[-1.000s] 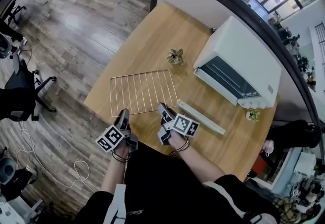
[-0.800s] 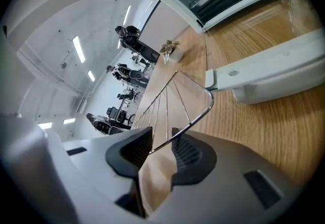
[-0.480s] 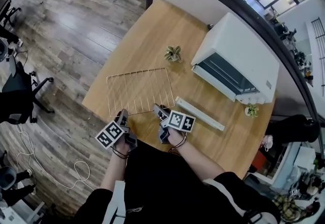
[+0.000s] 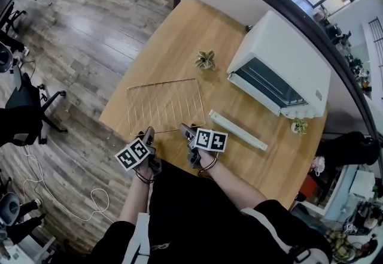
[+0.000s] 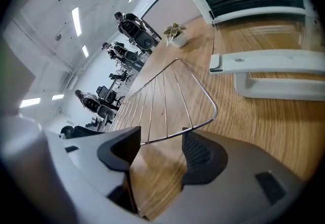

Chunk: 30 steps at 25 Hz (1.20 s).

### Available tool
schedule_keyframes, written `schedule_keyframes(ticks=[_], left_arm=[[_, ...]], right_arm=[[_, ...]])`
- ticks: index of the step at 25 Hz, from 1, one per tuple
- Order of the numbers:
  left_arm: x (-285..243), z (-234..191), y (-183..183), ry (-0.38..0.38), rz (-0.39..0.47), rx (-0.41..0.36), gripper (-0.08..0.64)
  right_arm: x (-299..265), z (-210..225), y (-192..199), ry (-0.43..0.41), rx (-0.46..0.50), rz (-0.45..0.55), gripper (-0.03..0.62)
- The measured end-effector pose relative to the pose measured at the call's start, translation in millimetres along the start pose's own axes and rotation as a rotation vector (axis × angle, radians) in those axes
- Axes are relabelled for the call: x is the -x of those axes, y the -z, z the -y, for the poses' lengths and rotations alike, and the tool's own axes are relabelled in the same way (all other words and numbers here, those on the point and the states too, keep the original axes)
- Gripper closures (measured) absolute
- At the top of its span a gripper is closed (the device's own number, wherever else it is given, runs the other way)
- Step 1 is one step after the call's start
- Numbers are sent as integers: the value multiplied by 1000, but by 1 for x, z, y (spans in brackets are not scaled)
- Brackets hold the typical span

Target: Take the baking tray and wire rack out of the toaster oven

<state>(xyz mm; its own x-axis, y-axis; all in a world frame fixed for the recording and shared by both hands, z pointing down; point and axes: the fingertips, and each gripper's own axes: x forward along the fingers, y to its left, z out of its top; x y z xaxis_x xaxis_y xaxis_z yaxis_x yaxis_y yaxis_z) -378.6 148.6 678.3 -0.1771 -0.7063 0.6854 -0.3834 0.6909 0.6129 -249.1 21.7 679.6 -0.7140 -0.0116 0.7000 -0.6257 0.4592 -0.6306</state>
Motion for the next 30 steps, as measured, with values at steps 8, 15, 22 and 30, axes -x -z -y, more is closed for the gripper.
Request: schedule_keyframes(ticks=[8,15,22,30], left_arm=[[10,-9,7,-49,-33,-30,328],[18,-6,8,-69,-44,-76,318],[26,-11,31,-84,-95,-14,316],[31,-12,66,-77,-317,-147,318]], right_arm=[[6,-1,15,27,56,-67,302],[22,1,28,66,214,-122,278],[33,13,34,60,166,-114,278],[41,22,41,61,158,-146,270]])
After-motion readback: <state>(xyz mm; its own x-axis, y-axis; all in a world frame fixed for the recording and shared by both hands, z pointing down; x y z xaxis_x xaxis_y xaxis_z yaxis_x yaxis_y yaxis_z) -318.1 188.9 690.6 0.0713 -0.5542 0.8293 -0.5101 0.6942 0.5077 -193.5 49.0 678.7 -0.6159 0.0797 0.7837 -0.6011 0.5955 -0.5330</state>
